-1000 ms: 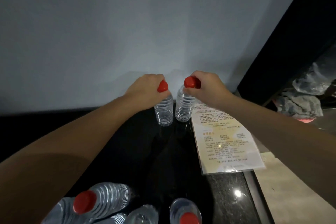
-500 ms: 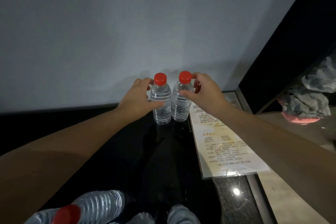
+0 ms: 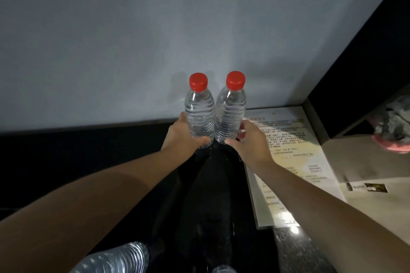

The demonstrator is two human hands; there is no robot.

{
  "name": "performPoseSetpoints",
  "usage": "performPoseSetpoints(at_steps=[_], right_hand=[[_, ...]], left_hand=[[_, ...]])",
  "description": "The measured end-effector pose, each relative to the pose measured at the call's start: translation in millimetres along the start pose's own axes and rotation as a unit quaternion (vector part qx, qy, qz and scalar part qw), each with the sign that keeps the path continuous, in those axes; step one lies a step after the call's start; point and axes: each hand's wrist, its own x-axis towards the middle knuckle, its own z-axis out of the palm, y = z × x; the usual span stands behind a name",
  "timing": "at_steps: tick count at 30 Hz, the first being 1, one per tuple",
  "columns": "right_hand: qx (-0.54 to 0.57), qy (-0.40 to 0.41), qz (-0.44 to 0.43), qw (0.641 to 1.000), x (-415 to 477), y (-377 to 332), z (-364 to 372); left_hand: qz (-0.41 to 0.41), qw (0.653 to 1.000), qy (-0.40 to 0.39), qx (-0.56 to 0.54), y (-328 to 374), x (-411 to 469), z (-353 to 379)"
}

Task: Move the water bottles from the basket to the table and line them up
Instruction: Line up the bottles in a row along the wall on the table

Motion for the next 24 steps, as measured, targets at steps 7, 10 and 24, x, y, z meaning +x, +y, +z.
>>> performPoseSetpoints(at_steps=[7,10,24], right_hand=[[-0.009,0.013,-0.007,1.000,20,-1,4],[-0.003,0.022,-0.004,1.000,25,-2,4],[-0.012,0.046,0.004,0.999,41,1,7]], left_hand=[[-0.010,0.999,0.025,-0.017,8,19,1],[-0.011,0.999,0.035,-0.020,10,24,5],[-0.018,0.996,0.078,-0.033,13,40,16]])
